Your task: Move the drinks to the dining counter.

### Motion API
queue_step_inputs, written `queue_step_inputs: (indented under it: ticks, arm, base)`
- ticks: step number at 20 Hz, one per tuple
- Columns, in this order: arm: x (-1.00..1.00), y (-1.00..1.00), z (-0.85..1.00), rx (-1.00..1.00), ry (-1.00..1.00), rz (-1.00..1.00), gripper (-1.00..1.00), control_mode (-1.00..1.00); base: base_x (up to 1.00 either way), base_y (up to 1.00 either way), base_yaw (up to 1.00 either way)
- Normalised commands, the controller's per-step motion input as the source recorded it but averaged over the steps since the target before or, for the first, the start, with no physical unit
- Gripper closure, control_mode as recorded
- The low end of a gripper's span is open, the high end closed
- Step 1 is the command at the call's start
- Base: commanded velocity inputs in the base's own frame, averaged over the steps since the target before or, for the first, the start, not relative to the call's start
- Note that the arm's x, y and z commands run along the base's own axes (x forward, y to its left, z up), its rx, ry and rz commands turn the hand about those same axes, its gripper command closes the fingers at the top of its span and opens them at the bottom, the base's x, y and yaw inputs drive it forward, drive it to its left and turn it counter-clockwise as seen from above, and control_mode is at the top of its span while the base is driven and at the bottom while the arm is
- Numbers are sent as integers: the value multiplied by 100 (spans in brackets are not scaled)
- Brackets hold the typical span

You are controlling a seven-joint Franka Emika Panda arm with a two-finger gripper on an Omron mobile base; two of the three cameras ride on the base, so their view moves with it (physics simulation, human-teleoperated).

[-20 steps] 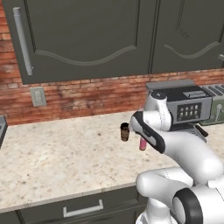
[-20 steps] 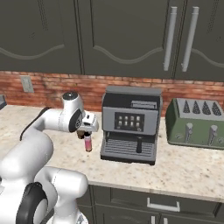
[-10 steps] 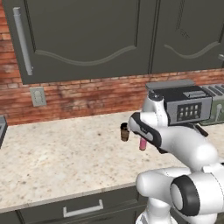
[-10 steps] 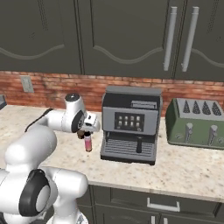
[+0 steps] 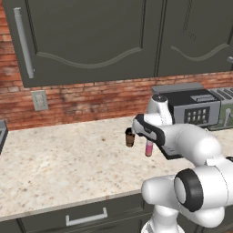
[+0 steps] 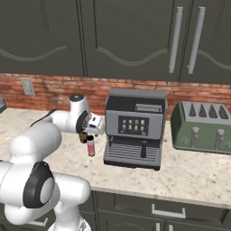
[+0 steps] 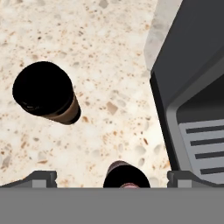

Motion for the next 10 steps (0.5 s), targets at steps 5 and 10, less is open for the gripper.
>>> queue_step_inputs:
  ticks: [5, 10]
  arm:
    - [1, -12, 0, 0, 6, 0, -100, -100]
    - [0, -6, 0, 0, 6, -1, -100, -100]
  base:
    - [0, 0, 0]
    - [0, 0, 0]
